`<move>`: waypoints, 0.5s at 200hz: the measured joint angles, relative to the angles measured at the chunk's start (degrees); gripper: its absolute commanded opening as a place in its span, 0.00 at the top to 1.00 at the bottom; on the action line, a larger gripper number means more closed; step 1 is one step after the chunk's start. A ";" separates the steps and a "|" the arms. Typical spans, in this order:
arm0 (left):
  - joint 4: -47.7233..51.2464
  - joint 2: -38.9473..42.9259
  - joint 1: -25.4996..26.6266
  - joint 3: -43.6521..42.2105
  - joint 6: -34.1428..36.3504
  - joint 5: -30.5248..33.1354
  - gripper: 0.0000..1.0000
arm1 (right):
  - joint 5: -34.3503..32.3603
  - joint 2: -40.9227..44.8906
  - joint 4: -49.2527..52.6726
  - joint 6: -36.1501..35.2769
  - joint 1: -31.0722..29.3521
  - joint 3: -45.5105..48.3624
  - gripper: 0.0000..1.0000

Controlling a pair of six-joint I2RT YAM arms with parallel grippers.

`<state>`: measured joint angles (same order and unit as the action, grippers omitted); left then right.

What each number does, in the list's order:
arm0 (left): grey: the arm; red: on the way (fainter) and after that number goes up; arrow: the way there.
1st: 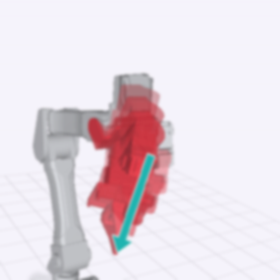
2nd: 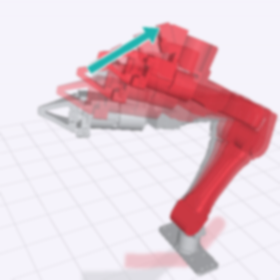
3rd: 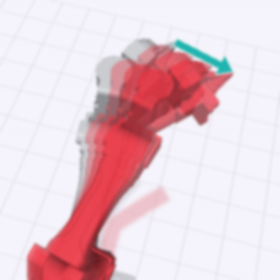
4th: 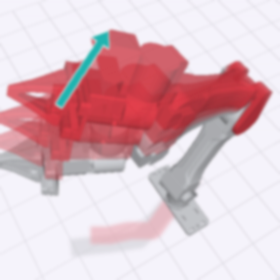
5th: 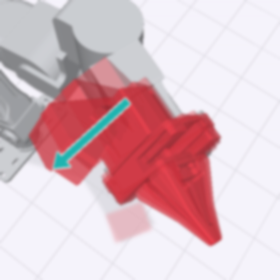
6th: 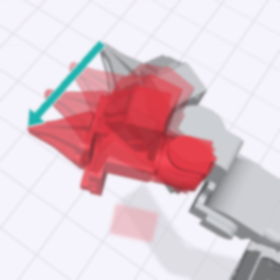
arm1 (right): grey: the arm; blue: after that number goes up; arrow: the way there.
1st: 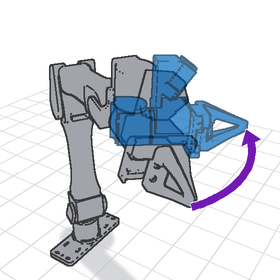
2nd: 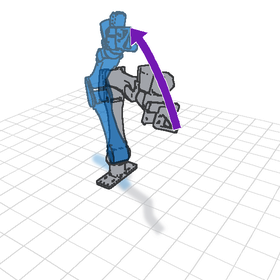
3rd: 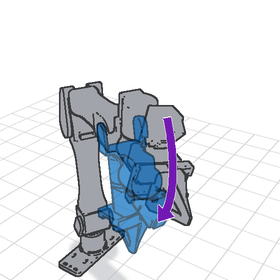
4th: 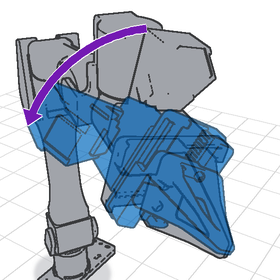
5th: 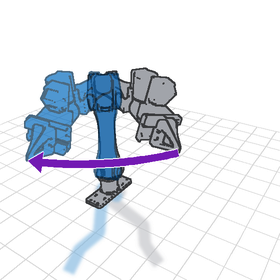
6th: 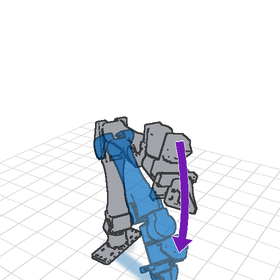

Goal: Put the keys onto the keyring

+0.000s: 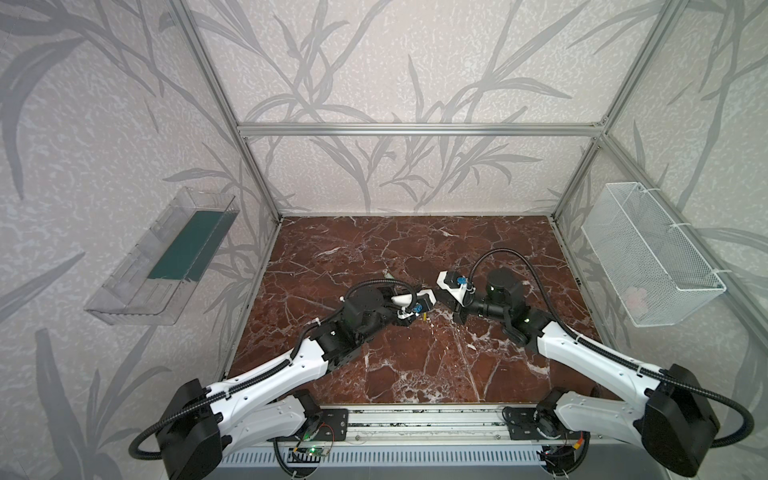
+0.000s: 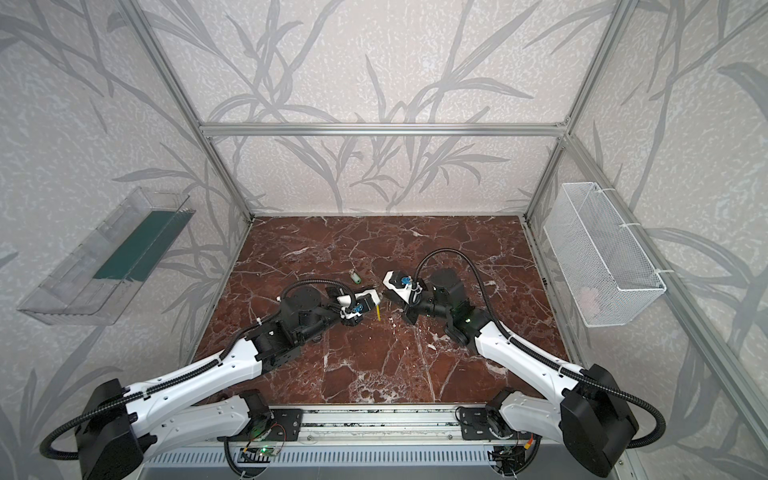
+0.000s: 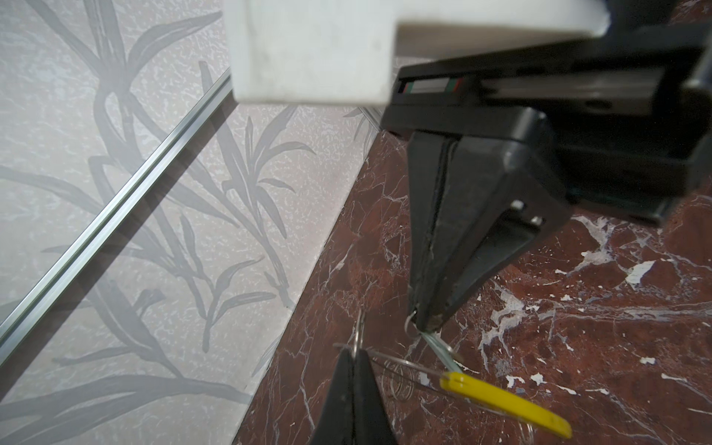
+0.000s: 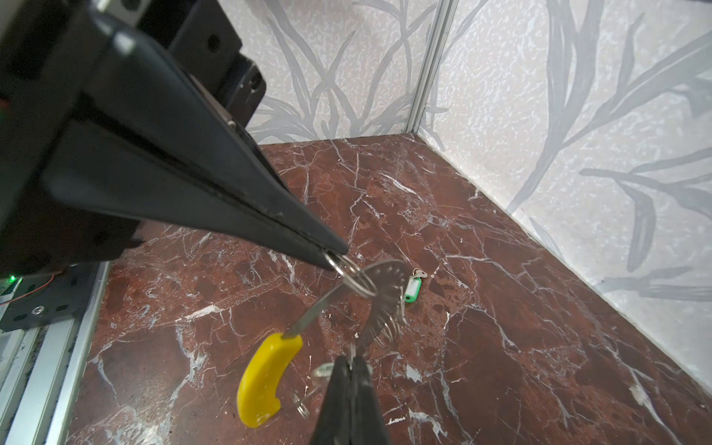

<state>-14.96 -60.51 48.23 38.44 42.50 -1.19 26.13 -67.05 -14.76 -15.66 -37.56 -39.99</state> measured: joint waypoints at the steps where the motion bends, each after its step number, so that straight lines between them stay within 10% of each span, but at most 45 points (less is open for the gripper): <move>1: 0.00 0.00 0.00 0.00 0.00 0.07 1.00 | -0.09 0.02 -0.07 0.04 -0.02 0.00 1.00; 100: 1.77 -2.01 0.44 2.89 -0.55 3.26 1.00 | -4.57 0.57 -5.01 1.16 -2.93 0.42 1.00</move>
<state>-13.19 -62.52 48.66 41.32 41.95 2.07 21.56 -66.48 -19.77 -14.50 -40.49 -39.57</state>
